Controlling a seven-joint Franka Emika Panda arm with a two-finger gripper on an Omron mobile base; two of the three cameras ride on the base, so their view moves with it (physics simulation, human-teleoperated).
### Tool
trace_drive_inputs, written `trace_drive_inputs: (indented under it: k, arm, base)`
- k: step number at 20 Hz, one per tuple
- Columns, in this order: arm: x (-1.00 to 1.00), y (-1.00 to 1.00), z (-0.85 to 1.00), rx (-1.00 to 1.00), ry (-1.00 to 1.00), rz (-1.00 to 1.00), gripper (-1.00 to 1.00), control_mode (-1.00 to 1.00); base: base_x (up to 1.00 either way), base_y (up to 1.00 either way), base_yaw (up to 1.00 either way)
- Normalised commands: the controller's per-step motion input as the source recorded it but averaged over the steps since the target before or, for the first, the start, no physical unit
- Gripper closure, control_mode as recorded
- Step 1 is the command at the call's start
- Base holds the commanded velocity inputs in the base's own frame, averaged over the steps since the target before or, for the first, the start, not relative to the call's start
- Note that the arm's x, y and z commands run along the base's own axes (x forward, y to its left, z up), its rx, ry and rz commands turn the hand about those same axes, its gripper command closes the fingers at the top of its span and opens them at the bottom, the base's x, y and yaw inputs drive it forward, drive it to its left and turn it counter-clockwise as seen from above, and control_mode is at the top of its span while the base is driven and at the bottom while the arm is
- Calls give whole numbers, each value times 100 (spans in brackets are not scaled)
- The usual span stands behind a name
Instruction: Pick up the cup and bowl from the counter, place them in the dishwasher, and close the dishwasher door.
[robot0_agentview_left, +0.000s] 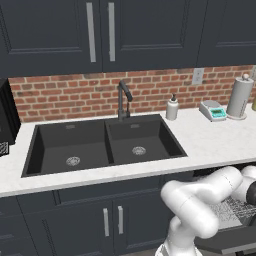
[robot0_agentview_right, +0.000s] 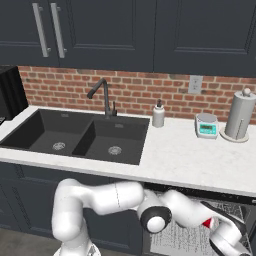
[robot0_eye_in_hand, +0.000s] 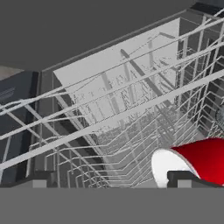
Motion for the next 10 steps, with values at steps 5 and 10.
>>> trace_drive_inputs:
  k: [5,10]
  arm:
    - [-51,0,3,-16,12,-14,-100,-100]
    - [-65,0,49,-14,7,-15,-100,-100]
  base:
    - [0,0,0]
    - [0,0,0]
